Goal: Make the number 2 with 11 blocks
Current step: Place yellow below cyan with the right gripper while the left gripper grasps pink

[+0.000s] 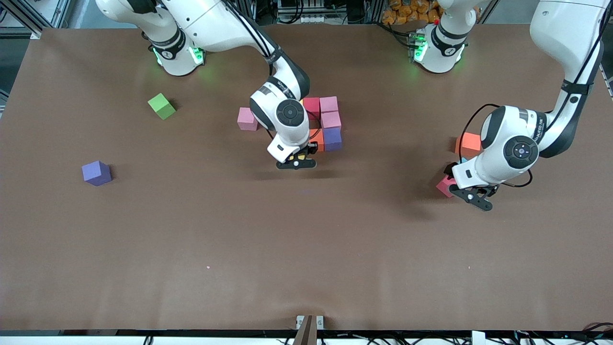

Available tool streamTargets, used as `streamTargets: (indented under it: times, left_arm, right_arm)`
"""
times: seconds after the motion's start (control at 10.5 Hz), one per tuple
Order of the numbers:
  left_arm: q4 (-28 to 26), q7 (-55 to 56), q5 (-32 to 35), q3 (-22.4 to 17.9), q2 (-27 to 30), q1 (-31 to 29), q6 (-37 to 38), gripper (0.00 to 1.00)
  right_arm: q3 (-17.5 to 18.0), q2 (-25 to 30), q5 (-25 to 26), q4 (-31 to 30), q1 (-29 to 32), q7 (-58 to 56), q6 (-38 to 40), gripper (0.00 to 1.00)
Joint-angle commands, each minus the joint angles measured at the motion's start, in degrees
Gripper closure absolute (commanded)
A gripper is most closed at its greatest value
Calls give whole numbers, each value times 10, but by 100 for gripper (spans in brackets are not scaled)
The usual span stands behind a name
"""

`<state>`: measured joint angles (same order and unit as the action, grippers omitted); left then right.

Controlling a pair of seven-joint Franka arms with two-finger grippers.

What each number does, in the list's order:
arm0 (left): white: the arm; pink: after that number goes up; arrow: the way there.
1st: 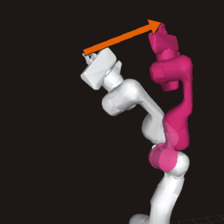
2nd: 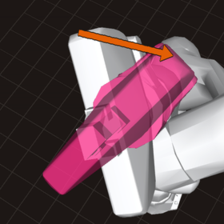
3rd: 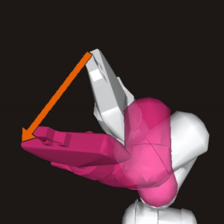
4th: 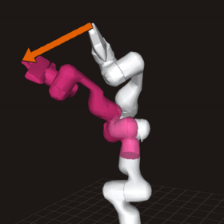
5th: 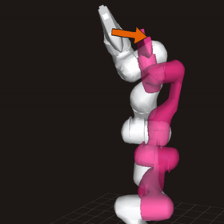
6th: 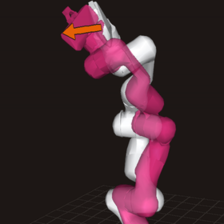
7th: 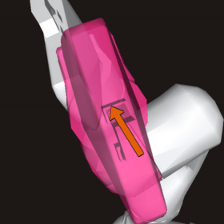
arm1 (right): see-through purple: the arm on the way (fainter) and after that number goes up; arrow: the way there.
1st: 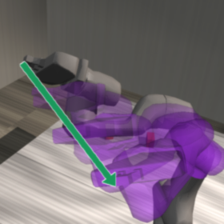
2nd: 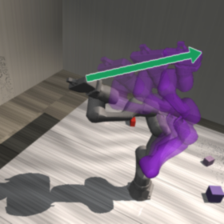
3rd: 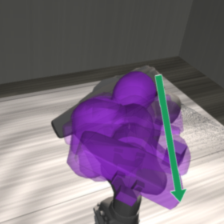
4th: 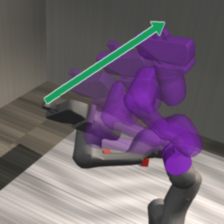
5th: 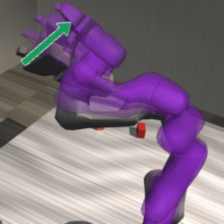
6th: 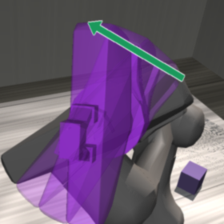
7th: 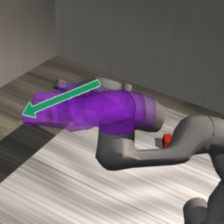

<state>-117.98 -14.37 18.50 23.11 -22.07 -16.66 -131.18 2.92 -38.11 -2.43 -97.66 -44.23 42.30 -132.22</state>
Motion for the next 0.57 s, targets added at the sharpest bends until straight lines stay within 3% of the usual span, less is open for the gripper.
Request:
streamTargets:
  times: [0.0, 0.19, 0.47]
  left_arm:
    - [-24, -9, 13, 9, 24, -8, -9, 0]
    - [-25, -25, 13, 8, 18, -13, -19, 0]
    - [-31, -27, 13, 8, 1, -15, -43, 0]
  right_arm:
    - [-6, -1, 46, 11, -8, 17, 6, 0]
    - [-6, 14, 45, 12, 0, 17, 10, 0]
    - [-7, 83, 41, 7, 21, 19, 56, 0]
